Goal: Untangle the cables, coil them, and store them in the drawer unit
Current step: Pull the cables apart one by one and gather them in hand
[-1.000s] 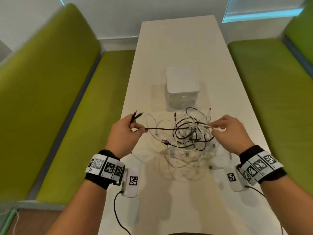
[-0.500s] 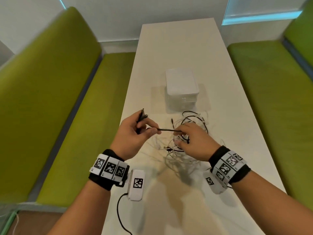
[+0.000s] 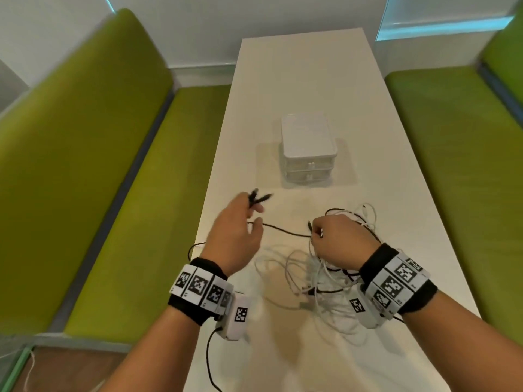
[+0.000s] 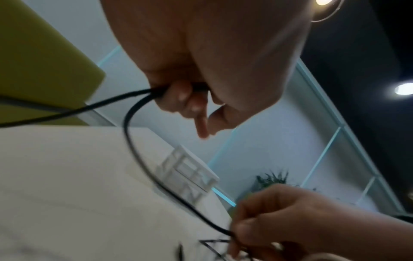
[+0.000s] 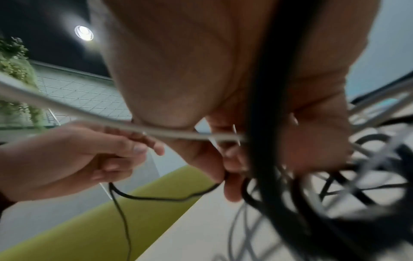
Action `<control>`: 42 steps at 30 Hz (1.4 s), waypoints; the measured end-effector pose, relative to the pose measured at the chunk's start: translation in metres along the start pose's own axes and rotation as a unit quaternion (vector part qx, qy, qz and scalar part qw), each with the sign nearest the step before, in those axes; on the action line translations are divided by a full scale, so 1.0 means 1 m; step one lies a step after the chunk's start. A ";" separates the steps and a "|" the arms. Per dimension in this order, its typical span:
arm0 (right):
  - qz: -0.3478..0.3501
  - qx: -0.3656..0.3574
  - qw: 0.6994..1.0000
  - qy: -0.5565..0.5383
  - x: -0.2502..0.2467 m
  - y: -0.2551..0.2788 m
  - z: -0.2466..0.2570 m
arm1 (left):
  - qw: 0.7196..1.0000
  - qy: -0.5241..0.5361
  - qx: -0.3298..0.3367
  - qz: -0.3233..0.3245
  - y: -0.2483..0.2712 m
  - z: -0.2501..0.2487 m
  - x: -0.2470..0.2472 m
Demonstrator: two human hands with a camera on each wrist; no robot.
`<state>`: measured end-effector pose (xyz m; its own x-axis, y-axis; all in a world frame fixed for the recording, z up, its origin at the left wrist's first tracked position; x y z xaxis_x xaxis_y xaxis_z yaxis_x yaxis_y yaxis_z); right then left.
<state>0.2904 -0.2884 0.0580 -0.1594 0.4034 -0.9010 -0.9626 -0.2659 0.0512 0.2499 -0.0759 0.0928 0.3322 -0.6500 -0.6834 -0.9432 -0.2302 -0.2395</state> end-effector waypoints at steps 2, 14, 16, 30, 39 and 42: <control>0.024 -0.024 0.999 -0.031 0.002 0.004 0.010 | 0.995 0.023 0.030 0.097 0.009 -0.013 0.019; -0.054 -0.135 0.981 0.129 0.015 0.011 -0.010 | 0.979 0.158 -0.012 0.125 0.019 -0.032 0.020; -0.028 -0.094 0.984 0.146 0.016 0.010 -0.012 | 0.977 0.177 -0.024 0.113 0.019 -0.033 0.018; -0.084 -0.071 0.983 0.149 -0.001 0.005 -0.016 | 0.980 0.126 -0.139 0.062 0.009 -0.001 0.006; -0.029 -0.118 0.980 0.159 0.010 0.013 -0.025 | 0.999 -0.030 0.034 0.015 0.015 -0.006 0.010; -0.065 -0.155 0.978 0.123 0.009 0.013 -0.018 | 0.996 0.003 0.076 0.049 0.016 -0.022 0.018</control>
<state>0.2808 -0.3040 0.0431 0.0540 0.2381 -0.9697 -0.8529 -0.4940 -0.1688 0.2410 -0.1076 0.0920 0.2375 -0.6682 -0.7051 -0.9605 -0.0533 -0.2731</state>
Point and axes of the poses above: each hand's wrist, its own y-axis away from the middle knuckle, its own x-axis out of the palm, z = x × y, the point moved 3 cm from there along -y, towards the middle knuckle, and after that the axes turned 15 degrees about -z, right-handed, at the moved point
